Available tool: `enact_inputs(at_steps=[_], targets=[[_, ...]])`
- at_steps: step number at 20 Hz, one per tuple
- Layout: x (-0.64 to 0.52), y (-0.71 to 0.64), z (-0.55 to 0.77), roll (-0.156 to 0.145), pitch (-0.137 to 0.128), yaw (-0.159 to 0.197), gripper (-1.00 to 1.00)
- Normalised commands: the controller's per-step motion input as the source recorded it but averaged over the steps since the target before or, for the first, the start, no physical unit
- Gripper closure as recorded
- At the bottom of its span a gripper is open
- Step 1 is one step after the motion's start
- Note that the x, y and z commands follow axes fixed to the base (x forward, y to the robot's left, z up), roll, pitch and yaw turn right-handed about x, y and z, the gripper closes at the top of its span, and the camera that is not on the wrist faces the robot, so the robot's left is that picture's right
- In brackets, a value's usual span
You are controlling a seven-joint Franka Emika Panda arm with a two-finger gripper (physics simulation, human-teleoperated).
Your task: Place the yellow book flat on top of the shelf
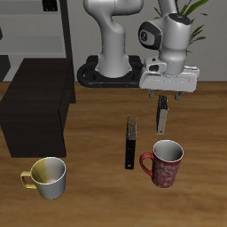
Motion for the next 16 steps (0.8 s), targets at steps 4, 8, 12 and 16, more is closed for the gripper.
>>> enact_inputs(at_steps=[4, 8, 12, 16], targets=[[-0.02, 0.01, -0.21, 0.004, 0.014, -0.003, -1.0], [0.0, -0.02, -0.33, -0.014, 0.031, -0.009, -1.0], [0.07, -0.06, -0.33, 0.009, 0.046, 0.019, -1.0], [0.03, -0.01, -0.27, 0.019, 0.031, 0.039, 1.0]])
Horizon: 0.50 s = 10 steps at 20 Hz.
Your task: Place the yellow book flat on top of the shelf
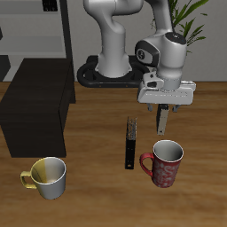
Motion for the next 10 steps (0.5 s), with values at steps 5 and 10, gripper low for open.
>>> enact_inputs(at_steps=[5, 10], targets=[[0.0, 0.01, -0.03, 0.014, 0.014, 0.002, 1.0], [-0.01, -0.05, 0.13, 0.002, 0.001, 0.014, 1.0]])
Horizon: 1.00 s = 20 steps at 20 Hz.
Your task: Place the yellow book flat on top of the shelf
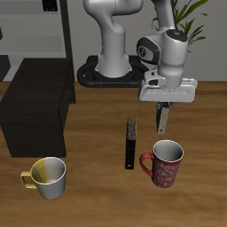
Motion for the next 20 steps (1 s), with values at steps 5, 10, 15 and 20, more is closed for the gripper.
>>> enact_inputs(at_steps=[5, 10, 15, 20], targets=[[-0.07, -0.28, 0.41, -0.024, -0.015, -0.024, 1.0], [-0.24, -0.41, 0.74, -0.012, -0.074, 0.003, 1.0], [-0.17, -0.37, 0.61, -0.041, -0.052, 0.007, 1.0], [-0.2, -0.38, 0.71, -0.055, -0.075, 0.023, 1.0]])
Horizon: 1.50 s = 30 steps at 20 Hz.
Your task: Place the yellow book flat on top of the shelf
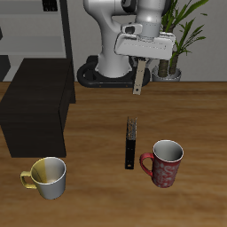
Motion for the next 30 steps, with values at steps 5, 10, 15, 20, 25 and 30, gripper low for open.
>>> enact_inputs(at_steps=[5, 10, 15, 20, 25, 30], targets=[[-0.08, -0.37, 0.51, -0.09, -0.038, 0.044, 1.0], [-0.06, -0.3, 0.59, -0.115, -0.048, 0.023, 1.0], [-0.16, -0.08, 0.67, -0.064, -0.085, 0.017, 1.0], [-0.07, -0.16, 0.41, -0.064, -0.053, 0.015, 1.0], [-0.06, -0.35, 0.39, -0.1, -0.061, 0.008, 1.0], [0.03, -0.42, 0.19, -0.115, -0.022, 0.019, 1.0]])
